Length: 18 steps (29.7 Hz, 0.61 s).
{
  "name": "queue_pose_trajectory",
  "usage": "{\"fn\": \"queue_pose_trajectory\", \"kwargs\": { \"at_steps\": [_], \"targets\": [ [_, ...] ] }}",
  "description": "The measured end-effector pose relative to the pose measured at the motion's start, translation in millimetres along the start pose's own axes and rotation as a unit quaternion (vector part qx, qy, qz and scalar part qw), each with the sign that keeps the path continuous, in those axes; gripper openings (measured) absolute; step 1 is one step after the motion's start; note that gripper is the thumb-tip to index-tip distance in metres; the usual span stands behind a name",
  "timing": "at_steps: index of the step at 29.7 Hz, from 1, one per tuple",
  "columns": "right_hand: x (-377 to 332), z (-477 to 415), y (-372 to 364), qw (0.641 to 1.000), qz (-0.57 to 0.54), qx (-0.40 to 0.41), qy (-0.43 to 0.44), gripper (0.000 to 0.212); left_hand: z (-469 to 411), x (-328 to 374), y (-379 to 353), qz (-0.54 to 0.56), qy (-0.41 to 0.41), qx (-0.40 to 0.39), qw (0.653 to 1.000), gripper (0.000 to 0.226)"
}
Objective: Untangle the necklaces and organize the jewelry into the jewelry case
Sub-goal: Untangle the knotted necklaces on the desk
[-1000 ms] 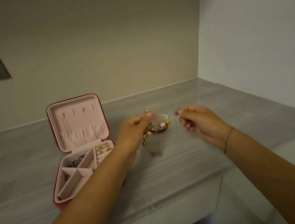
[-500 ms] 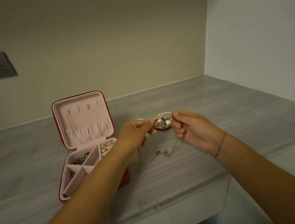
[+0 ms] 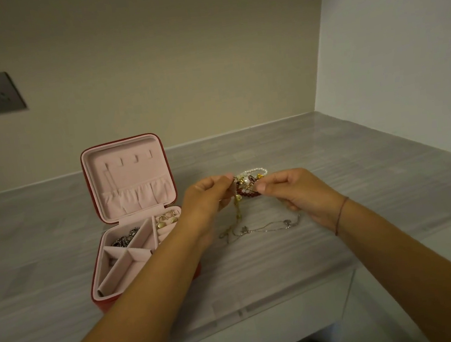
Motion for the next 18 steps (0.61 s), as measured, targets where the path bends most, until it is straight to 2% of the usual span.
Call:
{"fn": "queue_pose_trajectory", "kwargs": {
  "at_steps": [5, 9, 11, 18],
  "targets": [
    [1, 0, -5, 0.999, -0.041, -0.001, 0.014, 0.011, 0, -8, -10, 0.067, 0.034, -0.039, 0.996, 0.012],
    [0, -2, -11, 0.996, -0.081, -0.014, 0.024, 0.016, 2, -9, -12, 0.071, 0.035, -0.056, 0.995, 0.009],
    [3, -4, -13, 0.993, -0.115, -0.021, 0.009, 0.012, 2, -10, -13, 0.066, 0.033, -0.063, 0.995, 0.01],
    [12, -8, -20, 0.996, -0.075, -0.035, 0.019, 0.014, 2, -13, -15, 0.021, 0.017, -0.071, 0.997, 0.013]
  ]
}}
Point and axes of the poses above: each hand's wrist, its own z-axis away from the middle knuckle, its own y-axis out of the back of the hand, x = y × z, the point moved 9 cm from there along -z, towards the middle knuckle, and after that the axes turned 6 degrees about -z, right-handed, at the moved point
